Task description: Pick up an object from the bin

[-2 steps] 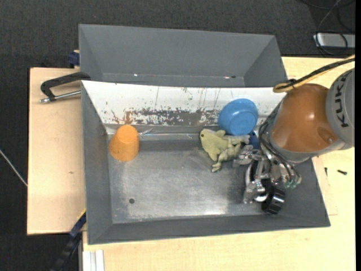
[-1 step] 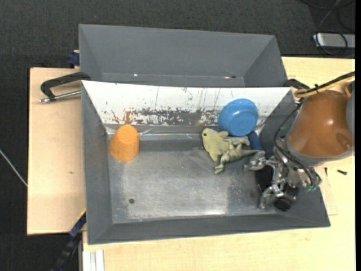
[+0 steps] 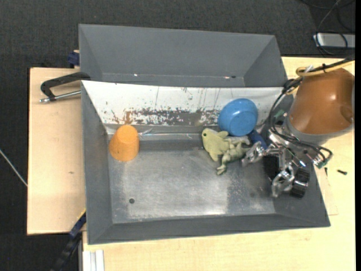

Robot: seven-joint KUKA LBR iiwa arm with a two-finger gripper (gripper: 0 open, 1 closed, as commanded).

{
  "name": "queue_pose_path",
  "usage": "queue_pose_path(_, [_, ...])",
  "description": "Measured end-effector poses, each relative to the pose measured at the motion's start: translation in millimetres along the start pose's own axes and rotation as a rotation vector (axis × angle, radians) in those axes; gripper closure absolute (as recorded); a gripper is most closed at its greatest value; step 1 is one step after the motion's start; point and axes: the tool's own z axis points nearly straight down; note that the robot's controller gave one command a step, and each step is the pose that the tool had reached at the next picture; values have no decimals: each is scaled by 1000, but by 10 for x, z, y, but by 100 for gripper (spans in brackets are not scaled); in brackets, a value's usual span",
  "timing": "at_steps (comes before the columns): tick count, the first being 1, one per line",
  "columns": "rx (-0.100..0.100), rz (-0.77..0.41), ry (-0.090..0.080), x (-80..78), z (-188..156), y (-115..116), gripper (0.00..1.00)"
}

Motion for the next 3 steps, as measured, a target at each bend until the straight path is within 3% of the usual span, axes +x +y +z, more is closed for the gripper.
queue_pose_path(1, [-4, -205, -11, -333, 221, -92, 0])
queue_pose_path(2, [28, -261, -27, -682, 106, 117, 0])
queue_pose_path(3, [43, -210, -47, -1094, -811, 640, 0])
